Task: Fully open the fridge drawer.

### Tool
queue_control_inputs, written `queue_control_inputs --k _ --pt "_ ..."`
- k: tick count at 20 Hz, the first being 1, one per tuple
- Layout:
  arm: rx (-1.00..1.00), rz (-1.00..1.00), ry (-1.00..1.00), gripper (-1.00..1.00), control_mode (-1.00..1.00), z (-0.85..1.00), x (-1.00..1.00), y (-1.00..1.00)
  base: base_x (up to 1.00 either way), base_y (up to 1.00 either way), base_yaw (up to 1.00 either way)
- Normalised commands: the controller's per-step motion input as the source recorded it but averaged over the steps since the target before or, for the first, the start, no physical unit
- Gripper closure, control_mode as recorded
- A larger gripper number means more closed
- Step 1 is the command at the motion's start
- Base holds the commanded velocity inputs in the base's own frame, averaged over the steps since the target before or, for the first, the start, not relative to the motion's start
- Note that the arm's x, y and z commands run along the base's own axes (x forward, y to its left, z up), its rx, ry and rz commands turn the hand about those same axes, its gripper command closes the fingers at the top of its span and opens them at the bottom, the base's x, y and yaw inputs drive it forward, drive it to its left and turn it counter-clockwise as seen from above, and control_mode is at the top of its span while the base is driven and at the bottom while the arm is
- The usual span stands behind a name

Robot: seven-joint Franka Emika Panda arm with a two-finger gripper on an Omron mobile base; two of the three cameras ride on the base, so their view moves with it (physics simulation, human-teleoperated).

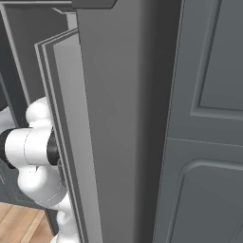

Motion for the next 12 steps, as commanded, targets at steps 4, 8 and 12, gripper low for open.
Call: queue_control_inputs --k 4,8,12 --pt "0.0 0.0 0.0 -1.0 -1.0 -0.12 0.18 0.0 0.0 0.0 0.0" --pt "0.0 0.0 0.0 -1.0 -1.0 -0.2 0.11 0.0 0.0 0.0 0.0" --pt "0.0 0.0 0.0 -1.0 -1.0 -0.21 0.01 0.0 0.0 0.0 0.0"
